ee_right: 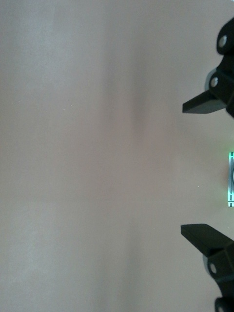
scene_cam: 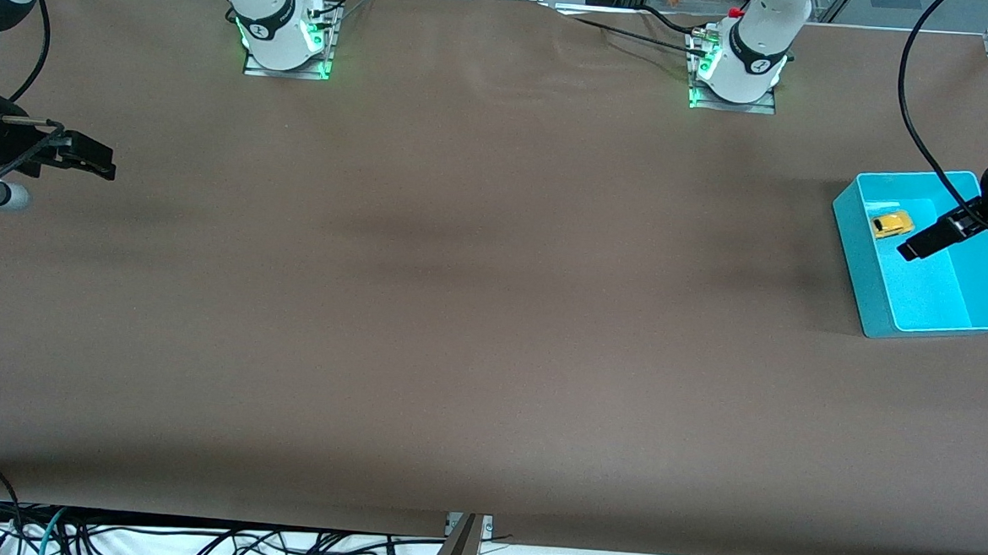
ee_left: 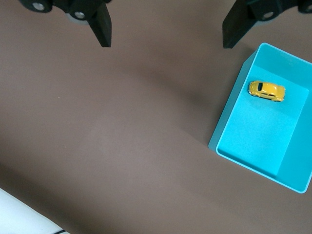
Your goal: Wind and store yellow beetle car
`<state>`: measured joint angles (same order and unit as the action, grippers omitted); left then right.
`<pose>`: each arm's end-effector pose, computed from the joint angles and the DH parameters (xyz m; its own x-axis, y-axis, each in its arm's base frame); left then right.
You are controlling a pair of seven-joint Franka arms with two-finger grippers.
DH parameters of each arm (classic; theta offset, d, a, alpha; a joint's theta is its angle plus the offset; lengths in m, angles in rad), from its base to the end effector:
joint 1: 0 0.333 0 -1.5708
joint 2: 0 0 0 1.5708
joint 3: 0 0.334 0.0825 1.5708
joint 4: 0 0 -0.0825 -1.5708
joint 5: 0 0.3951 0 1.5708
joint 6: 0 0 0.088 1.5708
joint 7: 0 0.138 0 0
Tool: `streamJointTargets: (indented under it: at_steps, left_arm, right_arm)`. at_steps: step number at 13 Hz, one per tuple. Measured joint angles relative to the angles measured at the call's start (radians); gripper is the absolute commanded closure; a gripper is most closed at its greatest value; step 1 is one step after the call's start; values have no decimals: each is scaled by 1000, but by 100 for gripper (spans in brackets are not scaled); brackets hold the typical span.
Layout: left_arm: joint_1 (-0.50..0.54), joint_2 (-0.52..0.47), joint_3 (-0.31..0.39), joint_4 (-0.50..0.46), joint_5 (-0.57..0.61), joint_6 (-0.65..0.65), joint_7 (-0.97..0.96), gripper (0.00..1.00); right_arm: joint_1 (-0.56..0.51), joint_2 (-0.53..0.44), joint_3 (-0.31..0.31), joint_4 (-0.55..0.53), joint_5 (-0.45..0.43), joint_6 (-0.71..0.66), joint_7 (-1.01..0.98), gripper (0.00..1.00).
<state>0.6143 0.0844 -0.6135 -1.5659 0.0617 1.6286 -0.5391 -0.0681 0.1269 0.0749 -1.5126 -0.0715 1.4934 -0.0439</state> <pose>0.5920 0.0216 0.5785 0.8589 0.5121 0.0013 0.5121 -0.8588 -0.0144 0.5909 -0.0088 0.5602 0.9880 0.0458 -0.1477 0.0545 -0.9970 0.0554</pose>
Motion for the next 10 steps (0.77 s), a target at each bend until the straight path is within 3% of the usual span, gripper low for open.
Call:
streamJointTargets:
  at_steps: [4,7,10]
  left_arm:
    - [-343,5,332,1,-1,26,59,0]
    - [-492,7,473,1,-1,26,100,0]
    - [-582,7,564,1,-5,26,138,0]
  right_arm:
    - [0,0,0,0,0,0,0,0]
    - [-1,0,0,0,0,0,0,0]
    - [-1,0,0,0,0,0,0,0]
